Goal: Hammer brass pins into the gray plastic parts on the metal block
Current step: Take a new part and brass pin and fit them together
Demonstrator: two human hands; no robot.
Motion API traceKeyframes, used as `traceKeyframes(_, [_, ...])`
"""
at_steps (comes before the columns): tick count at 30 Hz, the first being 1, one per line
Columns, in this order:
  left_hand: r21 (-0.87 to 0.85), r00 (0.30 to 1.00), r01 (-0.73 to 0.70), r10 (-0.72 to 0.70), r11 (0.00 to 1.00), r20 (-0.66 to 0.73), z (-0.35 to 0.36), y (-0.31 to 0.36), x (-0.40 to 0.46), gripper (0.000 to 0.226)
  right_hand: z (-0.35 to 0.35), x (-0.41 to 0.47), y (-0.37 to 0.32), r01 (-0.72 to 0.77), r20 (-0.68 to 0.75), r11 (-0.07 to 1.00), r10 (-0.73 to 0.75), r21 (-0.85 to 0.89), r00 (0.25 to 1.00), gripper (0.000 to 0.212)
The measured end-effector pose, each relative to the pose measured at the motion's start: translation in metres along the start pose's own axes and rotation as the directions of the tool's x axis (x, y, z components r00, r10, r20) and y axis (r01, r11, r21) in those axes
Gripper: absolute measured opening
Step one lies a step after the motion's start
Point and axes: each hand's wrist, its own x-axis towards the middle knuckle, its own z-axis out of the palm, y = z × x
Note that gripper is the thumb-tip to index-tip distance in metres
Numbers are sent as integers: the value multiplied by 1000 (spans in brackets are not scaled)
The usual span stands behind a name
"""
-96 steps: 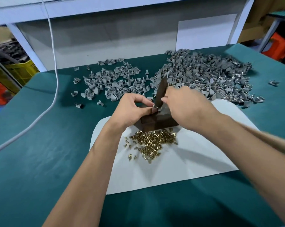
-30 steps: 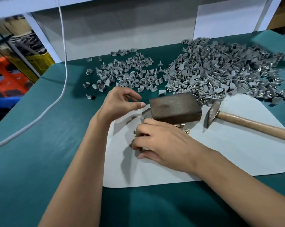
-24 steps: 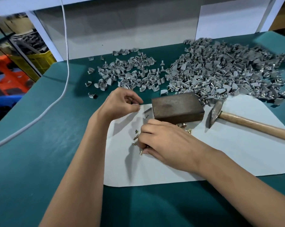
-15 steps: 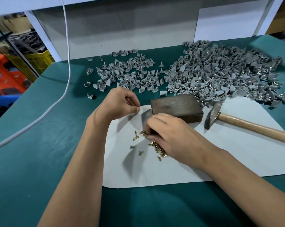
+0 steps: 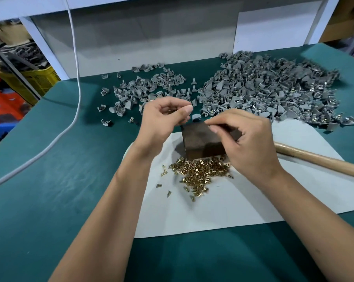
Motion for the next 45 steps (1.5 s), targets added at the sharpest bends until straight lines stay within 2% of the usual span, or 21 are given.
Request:
traceKeyframes(4, [-166,988,91,-67,982,141,19,4,-7,17,-8,3,9,-92,-32,995,91,-28,995,17])
traceKeyframes(8, [-153,981,77,-47,985,190,20,5,-9,26,-11,4,13,-188,-86,982,190,28,978,20])
traceKeyframes(13, [-132,961,10,27,991,275,21,5,-11,30,-11,4,10,-212,-89,974,218,80,972,32])
traceKeyframes(25, [-101,963,-20,47,995,265,26,7,-11,29,-14,6,10,-69,-119,997,64,-31,991,28])
traceKeyframes(45, [-3,972,-79,78,997,221,39,11,-15,29,-10,3,6,-121,-128,993,121,10,984,31])
